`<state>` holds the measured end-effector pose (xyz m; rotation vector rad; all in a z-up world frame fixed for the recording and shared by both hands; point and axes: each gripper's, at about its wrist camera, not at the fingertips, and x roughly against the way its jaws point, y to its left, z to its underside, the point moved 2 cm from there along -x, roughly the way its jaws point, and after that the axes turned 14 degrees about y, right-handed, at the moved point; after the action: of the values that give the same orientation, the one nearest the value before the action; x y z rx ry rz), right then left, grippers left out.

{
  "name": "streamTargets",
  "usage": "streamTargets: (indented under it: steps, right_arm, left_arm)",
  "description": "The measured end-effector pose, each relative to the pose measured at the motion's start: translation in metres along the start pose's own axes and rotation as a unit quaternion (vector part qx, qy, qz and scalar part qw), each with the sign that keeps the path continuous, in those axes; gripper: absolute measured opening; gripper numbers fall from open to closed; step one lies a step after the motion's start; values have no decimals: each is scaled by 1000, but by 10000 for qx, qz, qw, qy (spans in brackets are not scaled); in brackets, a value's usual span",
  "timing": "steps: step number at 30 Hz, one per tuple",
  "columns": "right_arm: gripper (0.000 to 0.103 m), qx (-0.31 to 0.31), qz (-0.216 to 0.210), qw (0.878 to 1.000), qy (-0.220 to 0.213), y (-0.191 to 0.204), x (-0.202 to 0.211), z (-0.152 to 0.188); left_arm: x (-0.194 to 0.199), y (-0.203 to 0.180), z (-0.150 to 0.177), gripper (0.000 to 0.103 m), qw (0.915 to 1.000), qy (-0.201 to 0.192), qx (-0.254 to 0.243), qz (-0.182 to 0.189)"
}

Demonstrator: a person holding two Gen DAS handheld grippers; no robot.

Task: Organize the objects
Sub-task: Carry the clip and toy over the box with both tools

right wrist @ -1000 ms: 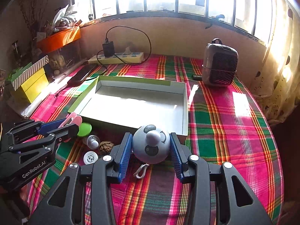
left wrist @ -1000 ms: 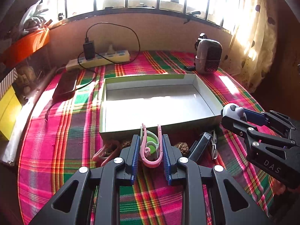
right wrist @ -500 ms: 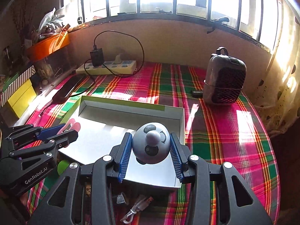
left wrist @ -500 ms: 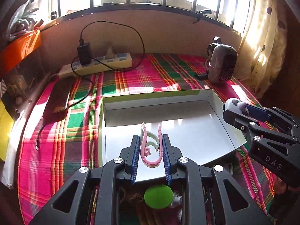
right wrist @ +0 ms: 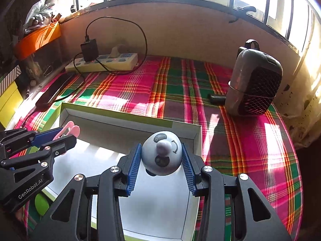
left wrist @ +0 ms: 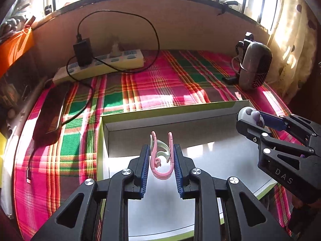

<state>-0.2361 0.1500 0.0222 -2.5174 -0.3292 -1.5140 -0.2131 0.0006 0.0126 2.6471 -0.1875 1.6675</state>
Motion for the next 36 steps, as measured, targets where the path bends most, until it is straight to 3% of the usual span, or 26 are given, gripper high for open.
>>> streamTargets:
  steps: [16, 36]
  right_arm:
    - [42, 96, 178, 9997, 154, 2, -23, -10]
    - [42, 73, 422, 9989, 199, 0, -33, -9]
  left_arm:
    - [-22, 4, -5, 21, 9996, 241, 55, -152]
    - [-24, -1, -5, 22, 9993, 228, -12, -303]
